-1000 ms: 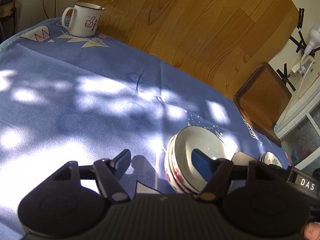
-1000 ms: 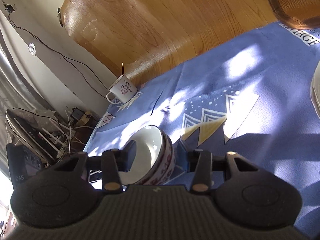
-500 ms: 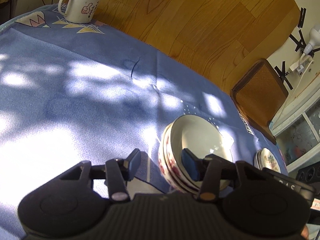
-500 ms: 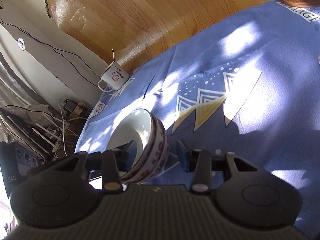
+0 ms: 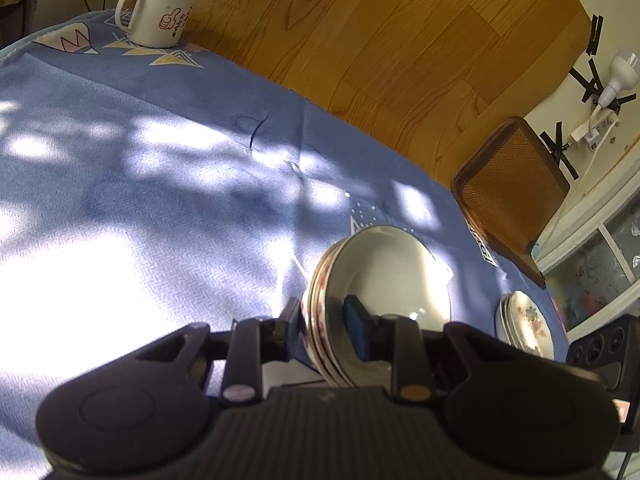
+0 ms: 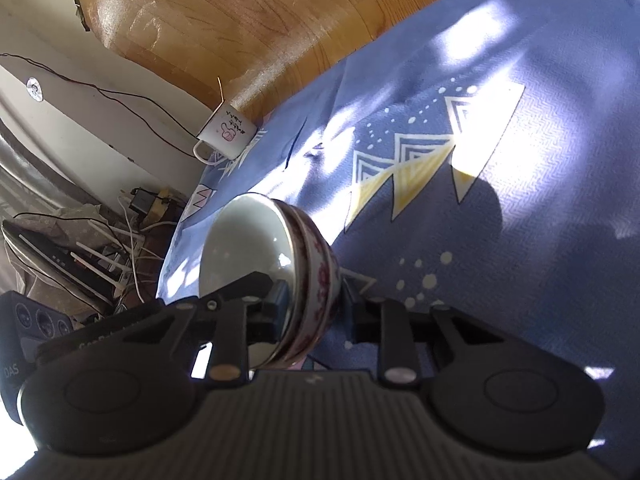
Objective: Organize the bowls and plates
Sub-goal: 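Carry the bowl stack with both grippers toward the floral plate stack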
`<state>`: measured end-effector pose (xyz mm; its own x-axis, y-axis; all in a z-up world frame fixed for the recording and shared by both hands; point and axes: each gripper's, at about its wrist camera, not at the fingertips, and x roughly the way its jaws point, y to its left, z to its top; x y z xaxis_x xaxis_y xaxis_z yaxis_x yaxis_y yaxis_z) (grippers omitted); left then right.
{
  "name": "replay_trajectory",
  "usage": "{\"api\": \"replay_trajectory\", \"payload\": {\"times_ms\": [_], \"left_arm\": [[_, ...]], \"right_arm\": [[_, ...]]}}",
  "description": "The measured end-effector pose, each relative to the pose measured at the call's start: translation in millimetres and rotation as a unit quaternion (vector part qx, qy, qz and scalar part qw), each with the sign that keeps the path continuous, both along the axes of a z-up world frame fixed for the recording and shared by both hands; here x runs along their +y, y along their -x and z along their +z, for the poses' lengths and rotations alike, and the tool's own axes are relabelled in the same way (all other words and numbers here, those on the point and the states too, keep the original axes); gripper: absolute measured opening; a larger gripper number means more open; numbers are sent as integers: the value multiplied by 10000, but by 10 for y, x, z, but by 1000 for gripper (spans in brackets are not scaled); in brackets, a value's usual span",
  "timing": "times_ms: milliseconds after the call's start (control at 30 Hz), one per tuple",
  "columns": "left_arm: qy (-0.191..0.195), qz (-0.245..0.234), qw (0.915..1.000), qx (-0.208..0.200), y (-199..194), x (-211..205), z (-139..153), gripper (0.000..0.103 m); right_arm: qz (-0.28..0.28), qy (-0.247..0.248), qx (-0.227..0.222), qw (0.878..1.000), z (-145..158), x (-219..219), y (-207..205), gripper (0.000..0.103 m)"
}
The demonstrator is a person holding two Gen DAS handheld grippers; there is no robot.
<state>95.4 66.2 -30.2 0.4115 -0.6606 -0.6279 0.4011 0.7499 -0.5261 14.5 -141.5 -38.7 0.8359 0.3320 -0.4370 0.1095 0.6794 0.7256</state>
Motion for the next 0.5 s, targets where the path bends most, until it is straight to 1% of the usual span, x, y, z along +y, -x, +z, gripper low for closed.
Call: {"api": "replay_trajectory", "payload": {"times_ms": [167, 267, 367, 500], "left_arm": [[-9, -9, 10000, -7, 85, -92, 36, 24], [25, -77, 10000, -27, 140, -214, 87, 24], [49, -176, 9998, -79, 197, -394, 155, 25], [98, -372, 9992, -130, 259, -738, 249, 26]], "right_arm": [[-28, 19, -23, 10000, 23, -84, 90, 30], [-106, 76, -71, 9999, 67, -179, 177, 30], [-226, 150, -123, 9996, 131, -322, 278, 30], [-420, 296, -156, 9986, 218, -576, 419, 30]]}}
